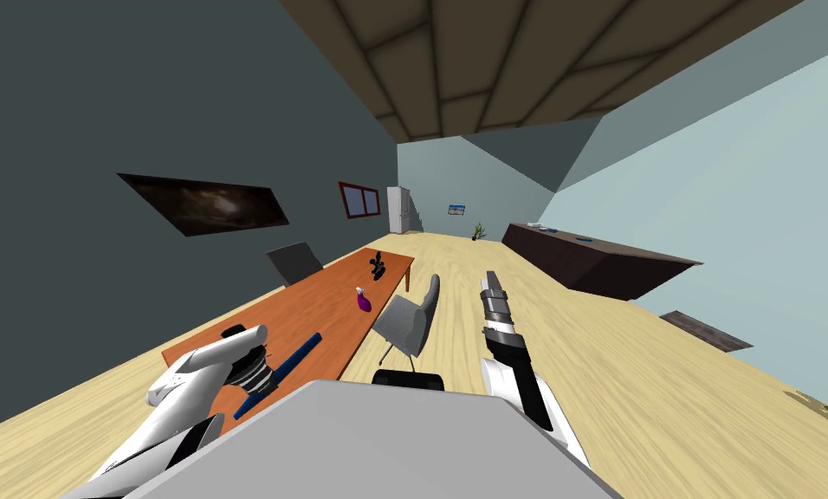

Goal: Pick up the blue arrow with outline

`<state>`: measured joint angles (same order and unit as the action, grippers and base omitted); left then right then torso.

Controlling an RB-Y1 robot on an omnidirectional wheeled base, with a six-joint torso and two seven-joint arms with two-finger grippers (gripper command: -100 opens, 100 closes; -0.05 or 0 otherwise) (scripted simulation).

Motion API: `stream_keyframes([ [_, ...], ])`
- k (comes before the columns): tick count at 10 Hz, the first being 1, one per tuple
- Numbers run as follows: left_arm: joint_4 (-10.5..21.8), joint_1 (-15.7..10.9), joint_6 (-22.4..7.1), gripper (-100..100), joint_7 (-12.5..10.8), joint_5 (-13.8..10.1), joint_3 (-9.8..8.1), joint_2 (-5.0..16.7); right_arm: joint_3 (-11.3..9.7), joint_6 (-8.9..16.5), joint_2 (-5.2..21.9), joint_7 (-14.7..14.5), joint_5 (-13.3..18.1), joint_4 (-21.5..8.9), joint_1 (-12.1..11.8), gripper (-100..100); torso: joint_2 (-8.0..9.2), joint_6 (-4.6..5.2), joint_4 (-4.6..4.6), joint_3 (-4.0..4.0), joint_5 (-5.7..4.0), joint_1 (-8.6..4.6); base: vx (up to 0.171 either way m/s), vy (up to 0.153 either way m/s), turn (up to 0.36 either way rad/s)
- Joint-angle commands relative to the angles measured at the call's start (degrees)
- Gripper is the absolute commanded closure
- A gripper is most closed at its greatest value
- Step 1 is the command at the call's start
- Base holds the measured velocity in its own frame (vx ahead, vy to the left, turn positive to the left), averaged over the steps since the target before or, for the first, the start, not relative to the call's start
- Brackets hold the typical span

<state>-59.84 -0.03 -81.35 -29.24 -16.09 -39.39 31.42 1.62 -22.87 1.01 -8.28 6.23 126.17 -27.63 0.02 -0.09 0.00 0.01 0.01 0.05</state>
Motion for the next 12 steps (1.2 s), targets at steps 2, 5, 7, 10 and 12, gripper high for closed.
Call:
stream_keyframes([
  [2, 0.9, -0.3, 0.2, -100, -0.1, 0.1, 0.05, 0.2, 0.0, 0.0, 0.0, 0.0, 0.0, 0.0, 0.0, 0, 0.00, -0.01, 0.00, 0.00, -0.01, -0.06, 0.000, -0.002, 0.005],
  [5, 0.9, -0.3, 0.2, -100, -0.1, 0.1, 0.05, 0.2, 0.0, 0.0, 0.0, 0.0, 0.0, 0.0, 0.0, 0, 0.01, -0.01, 0.00, 0.01, -0.02, -0.09, 0.001, 0.003, -0.009],
  [7, 0.9, -0.3, 0.2, -100, -0.1, 0.1, 0.05, 0.2, 0.0, 0.0, 0.0, 0.0, 0.0, 0.0, 0.0, 0, 0.02, -0.01, 0.00, 0.01, -0.03, -0.13, 0.000, -0.002, 0.007],
  [10, 0.8, -1.0, 1.8, -100, -0.3, -0.1, -0.13, 0.0, 0.0, 0.0, 0.0, 0.0, 0.0, 0.0, 0.0, 0, 0.02, -0.01, 0.00, 0.01, -0.03, -0.12, -0.001, -0.003, 0.008],
  [12, 0.6, -1.0, 1.9, -100, -0.3, -0.1, -0.18, -0.1, 0.0, 0.0, 0.0, 0.0, 0.0, 0.0, 0.0, 0, 0.02, -0.01, 0.00, 0.01, -0.04, -0.15, -0.002, -0.009, 0.023],
])
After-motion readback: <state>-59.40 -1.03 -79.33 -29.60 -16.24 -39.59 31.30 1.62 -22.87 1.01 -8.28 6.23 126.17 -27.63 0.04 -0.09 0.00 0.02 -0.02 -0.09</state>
